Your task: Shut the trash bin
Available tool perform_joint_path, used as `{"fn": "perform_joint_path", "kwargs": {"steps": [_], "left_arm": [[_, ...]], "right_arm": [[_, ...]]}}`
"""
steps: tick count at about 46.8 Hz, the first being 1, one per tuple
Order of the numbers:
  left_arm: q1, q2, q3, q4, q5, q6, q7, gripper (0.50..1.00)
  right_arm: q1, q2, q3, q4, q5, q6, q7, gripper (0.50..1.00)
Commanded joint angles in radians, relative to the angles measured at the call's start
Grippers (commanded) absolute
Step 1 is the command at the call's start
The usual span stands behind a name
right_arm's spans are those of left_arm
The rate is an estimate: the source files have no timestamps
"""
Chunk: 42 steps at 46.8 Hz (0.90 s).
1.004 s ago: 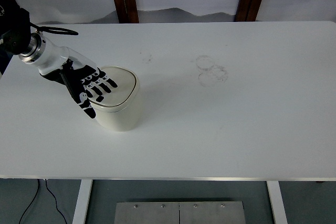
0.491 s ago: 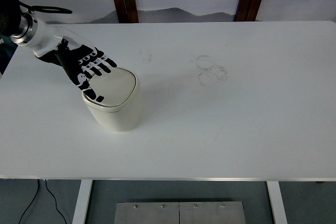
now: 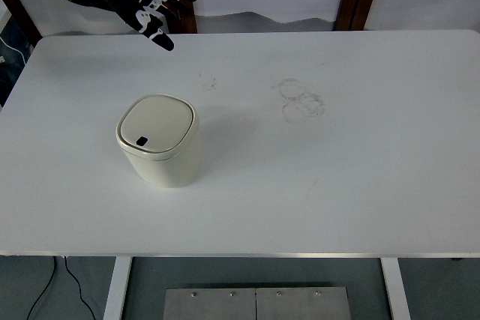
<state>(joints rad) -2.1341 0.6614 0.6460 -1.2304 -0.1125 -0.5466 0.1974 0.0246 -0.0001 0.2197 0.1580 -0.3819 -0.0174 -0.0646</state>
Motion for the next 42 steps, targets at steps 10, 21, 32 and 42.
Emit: {"fn": "perform_joint_path", "kwargs": {"steps": [10, 21, 32, 42], "left_arm": [[0.209, 0.009, -0.365, 0.230, -0.010, 0.004, -0.006, 1.000], [0.396, 0.004, -0.678, 0.354, -0.012, 0.008, -0.007, 1.000], [0.525, 0.003, -0.876, 0.433, -0.016, 0.010, -0.081, 1.000], [0.652, 0.000, -1.020, 0.491, -0.018, 0.008, -0.089, 1.000]], "right_arm": [[0.000, 0.000, 0.001, 0.002, 0.000, -0.001, 0.000, 0.995], [0.000, 0.000, 0.001, 0.002, 0.000, 0.000, 0.000, 0.995], [-0.002, 0.000, 0.000, 0.002, 0.000, 0.000, -0.001, 0.995], [0.000, 0.000, 0.000, 0.002, 0.000, -0.001, -0.001, 0.995]]}}
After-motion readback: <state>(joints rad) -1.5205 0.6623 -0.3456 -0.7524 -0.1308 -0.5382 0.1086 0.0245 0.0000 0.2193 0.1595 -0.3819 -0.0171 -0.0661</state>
